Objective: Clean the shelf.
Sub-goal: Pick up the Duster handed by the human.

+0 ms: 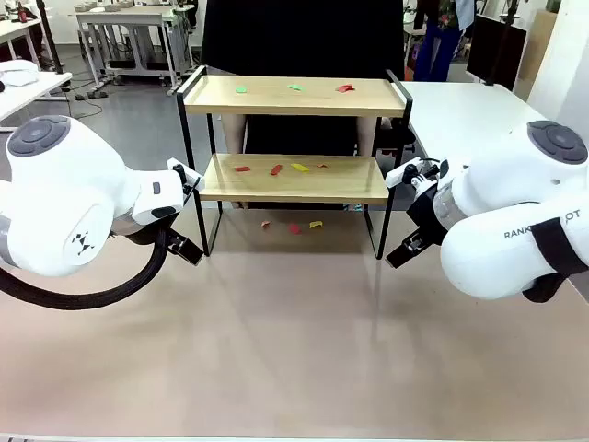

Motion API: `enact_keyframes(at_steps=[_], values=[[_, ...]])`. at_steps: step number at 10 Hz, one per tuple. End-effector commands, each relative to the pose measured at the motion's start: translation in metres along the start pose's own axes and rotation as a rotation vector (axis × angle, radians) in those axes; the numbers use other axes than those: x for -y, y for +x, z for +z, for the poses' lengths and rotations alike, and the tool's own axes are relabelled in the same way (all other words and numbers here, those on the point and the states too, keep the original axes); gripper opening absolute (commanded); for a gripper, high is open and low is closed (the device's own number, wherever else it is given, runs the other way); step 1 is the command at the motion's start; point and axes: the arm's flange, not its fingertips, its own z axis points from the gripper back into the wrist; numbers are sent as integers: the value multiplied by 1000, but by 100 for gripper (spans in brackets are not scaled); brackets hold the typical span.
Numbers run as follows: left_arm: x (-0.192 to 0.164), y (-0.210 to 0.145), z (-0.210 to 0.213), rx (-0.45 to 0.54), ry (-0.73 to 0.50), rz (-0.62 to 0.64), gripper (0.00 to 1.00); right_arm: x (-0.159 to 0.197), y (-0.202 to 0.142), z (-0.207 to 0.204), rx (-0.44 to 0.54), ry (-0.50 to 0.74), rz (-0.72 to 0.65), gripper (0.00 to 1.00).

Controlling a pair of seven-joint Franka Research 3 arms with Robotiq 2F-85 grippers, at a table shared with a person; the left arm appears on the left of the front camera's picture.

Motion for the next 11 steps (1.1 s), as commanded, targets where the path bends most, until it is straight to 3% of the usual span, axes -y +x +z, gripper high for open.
enact_keyframes(at_steps=[1,9,11], values=[[0,0,0,0,0,0,100,0,0,0,0,0,0,100],[0,0,0,0,0,0,100,0,0,0,0,0,1,100],[-13,22,33,39,-87,-55,100,24,28,31,93,7,-26,100]])
